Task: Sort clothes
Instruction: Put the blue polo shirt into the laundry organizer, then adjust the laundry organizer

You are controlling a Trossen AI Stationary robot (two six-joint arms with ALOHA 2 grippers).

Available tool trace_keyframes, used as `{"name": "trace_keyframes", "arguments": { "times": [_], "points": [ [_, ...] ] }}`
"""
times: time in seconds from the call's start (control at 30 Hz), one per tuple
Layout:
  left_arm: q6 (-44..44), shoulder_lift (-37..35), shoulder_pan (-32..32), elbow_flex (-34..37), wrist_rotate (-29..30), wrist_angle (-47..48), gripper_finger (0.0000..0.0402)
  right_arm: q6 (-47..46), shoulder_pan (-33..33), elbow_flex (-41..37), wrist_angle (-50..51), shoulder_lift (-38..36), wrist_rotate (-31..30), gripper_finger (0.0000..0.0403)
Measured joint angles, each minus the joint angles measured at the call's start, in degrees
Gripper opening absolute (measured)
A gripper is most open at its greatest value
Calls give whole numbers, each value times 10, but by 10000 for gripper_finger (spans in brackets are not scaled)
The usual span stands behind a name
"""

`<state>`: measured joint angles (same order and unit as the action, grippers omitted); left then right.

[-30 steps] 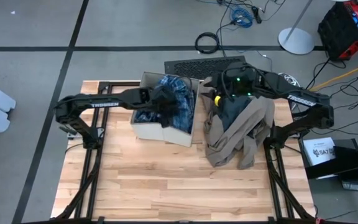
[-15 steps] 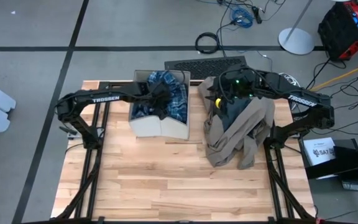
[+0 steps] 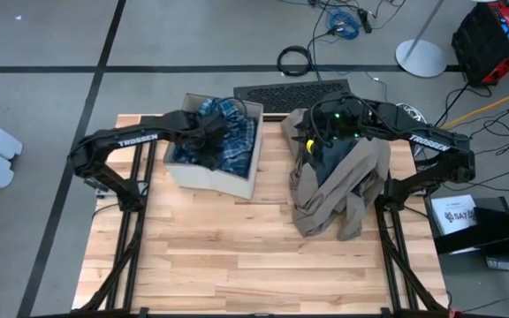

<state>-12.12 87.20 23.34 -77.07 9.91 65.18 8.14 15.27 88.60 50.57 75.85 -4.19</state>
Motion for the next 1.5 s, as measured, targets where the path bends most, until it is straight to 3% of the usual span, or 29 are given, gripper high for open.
{"name": "trace_keyframes", "arguments": {
  "times": [0.2,0.3,0.53,0.63,0.77,0.87,1.17,1.33,1.5],
  "points": [
    [78,-30,-25,0,-70,-105,151,-28,0,-2,-10,13,-3,153],
    [85,-54,-32,0,-86,-126,151,-23,0,-39,-37,30,-1,153],
    [81,-140,-32,-1,-99,-100,151,-9,34,-173,-252,72,0,150],
    [75,-169,-32,-1,-96,-102,151,-28,56,-215,-351,102,-4,119],
    [21,-191,-32,-1,-98,-107,151,-34,78,-242,-426,143,-8,23],
    [8,-199,-44,-1,-129,-107,151,-53,89,-245,-472,176,-22,10],
    [-3,-206,-185,4,-200,-193,151,-59,104,-245,-594,264,-19,0],
    [-21,-204,-284,23,-198,-285,151,-55,106,-229,-633,286,-18,0],
    [-26,-195,-363,25,-140,-319,151,-49,106,-191,-631,305,-14,0]
  ]
}}
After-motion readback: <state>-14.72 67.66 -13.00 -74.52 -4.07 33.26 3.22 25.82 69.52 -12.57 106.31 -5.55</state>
